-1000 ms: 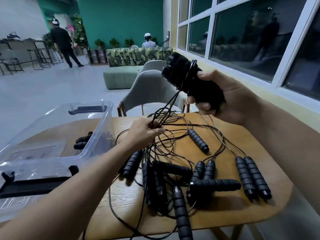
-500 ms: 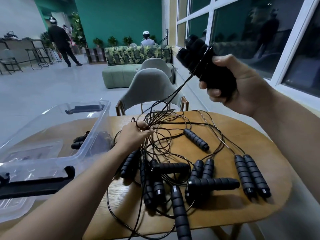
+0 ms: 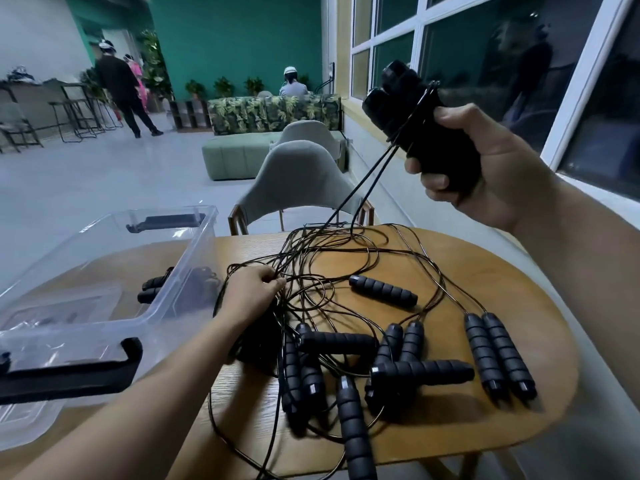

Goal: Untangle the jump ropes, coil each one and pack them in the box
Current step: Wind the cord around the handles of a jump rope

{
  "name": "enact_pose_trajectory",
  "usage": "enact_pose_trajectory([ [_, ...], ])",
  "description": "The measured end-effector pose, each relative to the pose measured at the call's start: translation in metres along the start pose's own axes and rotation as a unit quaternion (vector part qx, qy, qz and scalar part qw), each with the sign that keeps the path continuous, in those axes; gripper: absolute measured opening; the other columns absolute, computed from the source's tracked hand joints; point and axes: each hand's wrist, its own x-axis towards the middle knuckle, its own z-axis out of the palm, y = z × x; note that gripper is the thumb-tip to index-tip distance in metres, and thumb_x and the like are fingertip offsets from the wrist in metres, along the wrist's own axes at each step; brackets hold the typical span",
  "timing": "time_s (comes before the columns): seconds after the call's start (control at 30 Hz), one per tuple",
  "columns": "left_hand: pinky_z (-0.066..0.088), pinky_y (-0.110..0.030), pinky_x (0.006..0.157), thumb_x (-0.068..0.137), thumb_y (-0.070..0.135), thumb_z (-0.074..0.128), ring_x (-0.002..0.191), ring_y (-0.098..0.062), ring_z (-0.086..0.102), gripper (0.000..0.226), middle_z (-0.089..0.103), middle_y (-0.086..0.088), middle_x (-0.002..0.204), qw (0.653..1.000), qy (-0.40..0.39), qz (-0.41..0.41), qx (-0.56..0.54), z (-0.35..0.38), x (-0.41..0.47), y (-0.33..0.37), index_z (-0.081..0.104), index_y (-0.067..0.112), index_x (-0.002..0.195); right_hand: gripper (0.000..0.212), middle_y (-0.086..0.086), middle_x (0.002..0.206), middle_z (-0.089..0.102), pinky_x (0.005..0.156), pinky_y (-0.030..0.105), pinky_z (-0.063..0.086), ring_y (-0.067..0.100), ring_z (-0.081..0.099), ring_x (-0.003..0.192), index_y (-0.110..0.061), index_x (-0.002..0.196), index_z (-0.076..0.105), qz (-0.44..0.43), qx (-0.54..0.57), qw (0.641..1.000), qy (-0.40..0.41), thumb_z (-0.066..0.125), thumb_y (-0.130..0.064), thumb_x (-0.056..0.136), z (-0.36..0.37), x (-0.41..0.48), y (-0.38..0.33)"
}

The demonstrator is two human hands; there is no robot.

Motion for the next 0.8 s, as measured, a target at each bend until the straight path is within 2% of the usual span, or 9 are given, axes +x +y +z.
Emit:
enact_pose_trajectory([
  [0.1,0.055,-0.036,0.080,0.088,0.034,0.076,0.089,-0.023,0.069,0.013,0.074,0.005,0.084,1.000,0.005,-0.015,0.006,0.001,0.002,0.008,0.073,0.021,0.085,0.032,0.014,0.093,0.063,0.059,0.030,0.025,0.016,0.051,0.061,-0.016,0.126,0.064,0.003,-0.001,1.000,-0.006,0.050,-0.038,0.108,0.002,-0.001,-0.001],
  [0.17,0.056,-0.040,0.084,0.083,0.040,0.076,0.095,-0.023,0.068,0.017,0.074,0.008,0.091,1.000,0.019,-0.008,0.010,0.000,0.003,0.016,0.068,0.027,0.091,0.034,0.013,0.092,0.063,0.060,0.033,0.020,0.016,0.052,0.060,-0.016,0.130,0.063,0.003,-0.008,1.000,-0.015,0.047,-0.037,0.109,0.006,-0.002,-0.002],
  [0.27,0.052,-0.046,0.096,0.079,0.055,0.077,0.116,-0.025,0.061,0.051,0.071,0.006,0.119,0.998,0.038,0.001,0.049,0.000,0.006,0.033,0.062,0.034,0.123,0.043,0.011,0.093,0.064,0.058,0.032,0.021,0.014,0.056,0.060,-0.010,0.143,0.056,0.006,-0.017,1.000,-0.021,0.046,-0.035,0.109,0.012,-0.001,-0.003],
  [0.33,0.043,-0.053,0.106,0.079,0.064,0.076,0.130,-0.028,0.051,0.074,0.059,0.003,0.139,0.995,0.040,-0.006,0.091,-0.002,0.007,0.049,0.048,0.037,0.141,0.045,0.012,0.092,0.066,0.055,0.028,0.026,0.014,0.057,0.061,-0.006,0.143,0.054,0.012,-0.018,0.999,-0.026,0.046,-0.034,0.109,0.018,-0.001,-0.003],
  [0.5,0.031,-0.064,0.113,0.073,0.082,0.072,0.152,-0.033,0.027,0.110,0.033,0.003,0.163,0.987,0.023,0.000,0.159,-0.020,0.007,0.088,0.021,0.037,0.159,0.034,0.016,0.093,0.065,0.053,0.026,0.032,0.017,0.053,0.059,-0.010,0.130,0.058,0.022,-0.013,0.998,-0.052,0.049,-0.034,0.108,0.027,-0.001,-0.004],
  [0.57,0.025,-0.064,0.120,0.073,0.081,0.074,0.158,-0.031,0.017,0.109,0.030,0.004,0.166,0.988,0.006,0.026,0.151,-0.030,0.005,0.105,0.025,0.036,0.160,0.038,0.019,0.094,0.064,0.052,0.026,0.033,0.019,0.048,0.059,-0.010,0.133,0.057,0.025,-0.018,0.998,-0.060,0.051,-0.036,0.107,0.027,-0.001,-0.002],
  [0.63,0.030,-0.051,0.122,0.076,0.071,0.080,0.153,-0.026,0.030,0.101,0.039,0.001,0.163,0.996,-0.035,0.060,0.052,-0.042,0.000,0.123,0.035,0.034,0.158,0.041,0.021,0.095,0.064,0.053,0.027,0.034,0.020,0.048,0.060,-0.009,0.137,0.057,0.028,-0.017,0.997,-0.064,0.053,-0.036,0.106,0.028,-0.002,0.000],
  [0.7,0.037,-0.032,0.111,0.083,0.050,0.084,0.142,-0.018,0.047,0.083,0.052,0.003,0.154,0.991,-0.051,0.107,-0.065,-0.052,-0.007,0.137,0.043,0.033,0.153,0.040,0.022,0.096,0.064,0.053,0.027,0.034,0.021,0.050,0.060,-0.010,0.135,0.059,0.030,-0.016,0.997,-0.069,0.054,-0.037,0.106,0.031,-0.002,0.003],
  [0.8,0.046,-0.024,0.096,0.091,0.024,0.073,0.122,-0.003,0.062,0.053,0.068,0.016,0.132,0.970,-0.034,0.176,-0.163,-0.060,-0.020,0.152,0.054,0.035,0.140,0.044,0.021,0.095,0.066,0.053,0.027,0.034,0.019,0.050,0.059,-0.007,0.136,0.058,0.033,-0.025,0.997,-0.068,0.054,-0.038,0.105,0.036,-0.004,0.009],
])
